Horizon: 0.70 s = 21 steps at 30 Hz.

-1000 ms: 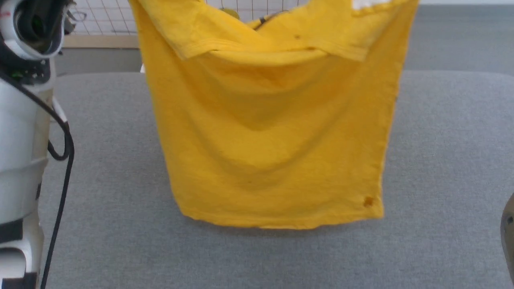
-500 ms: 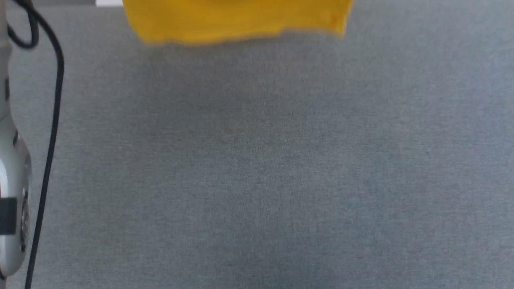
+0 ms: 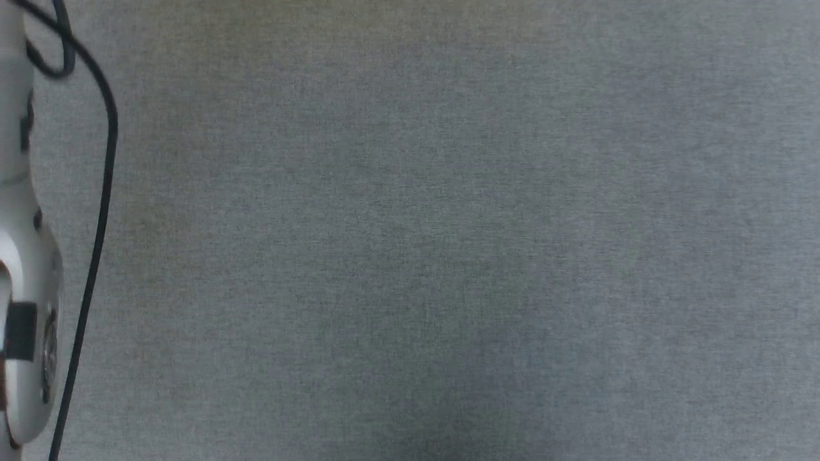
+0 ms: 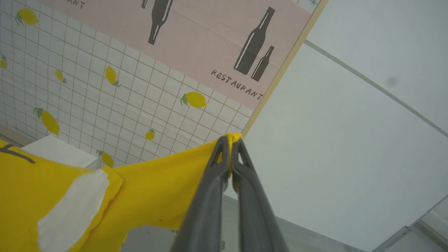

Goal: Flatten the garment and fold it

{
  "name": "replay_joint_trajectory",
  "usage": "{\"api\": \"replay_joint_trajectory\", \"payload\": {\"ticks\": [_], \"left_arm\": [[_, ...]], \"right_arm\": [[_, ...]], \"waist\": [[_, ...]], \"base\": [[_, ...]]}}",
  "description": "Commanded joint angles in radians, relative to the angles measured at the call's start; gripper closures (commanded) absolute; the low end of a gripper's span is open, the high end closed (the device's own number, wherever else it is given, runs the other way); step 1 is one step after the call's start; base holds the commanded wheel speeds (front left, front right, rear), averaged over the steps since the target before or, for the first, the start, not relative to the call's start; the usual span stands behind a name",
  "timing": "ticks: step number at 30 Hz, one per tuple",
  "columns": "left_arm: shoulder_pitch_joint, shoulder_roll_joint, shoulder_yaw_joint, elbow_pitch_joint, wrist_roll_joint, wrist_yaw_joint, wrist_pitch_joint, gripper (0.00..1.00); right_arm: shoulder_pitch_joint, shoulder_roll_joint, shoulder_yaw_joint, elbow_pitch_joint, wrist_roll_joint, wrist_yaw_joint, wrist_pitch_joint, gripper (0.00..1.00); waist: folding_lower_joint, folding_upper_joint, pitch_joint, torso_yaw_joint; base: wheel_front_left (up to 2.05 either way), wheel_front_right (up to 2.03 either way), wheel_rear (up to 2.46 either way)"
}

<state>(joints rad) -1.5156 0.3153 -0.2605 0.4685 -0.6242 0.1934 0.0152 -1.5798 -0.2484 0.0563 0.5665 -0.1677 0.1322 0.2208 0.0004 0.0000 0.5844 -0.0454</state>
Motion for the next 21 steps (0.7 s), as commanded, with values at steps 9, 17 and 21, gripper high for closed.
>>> {"api": "replay_joint_trajectory", "payload": {"ticks": [9, 17, 21], "left_arm": [[0.318, 0.092, 0.016, -0.154, -0.117, -0.089, 0.103, 1.00], [0.780, 0.161, 0.083, -0.530, -0.226, 0.008, 0.204, 1.00], [1.054, 0.181, 0.129, -0.703, -0.256, 0.084, 0.215, 1.00]], "right_arm": [[0.281, -0.041, 0.034, -0.139, 0.212, -0.002, 0.049, 1.00], [0.738, -0.068, -0.064, -0.598, 0.396, -0.002, 0.238, 1.00], [0.999, 0.001, -0.149, -0.824, 0.425, -0.002, 0.313, 1.00]], "waist": [[-0.0004, 0.0000, -0.163, 0.015], [-0.0004, 0.0000, -0.278, 0.016], [-0.0004, 0.0000, -0.311, 0.008]], "base": [[0.00, 0.00, 0.00], [0.00, 0.00, 0.00], [0.00, 0.00, 0.00]]}}
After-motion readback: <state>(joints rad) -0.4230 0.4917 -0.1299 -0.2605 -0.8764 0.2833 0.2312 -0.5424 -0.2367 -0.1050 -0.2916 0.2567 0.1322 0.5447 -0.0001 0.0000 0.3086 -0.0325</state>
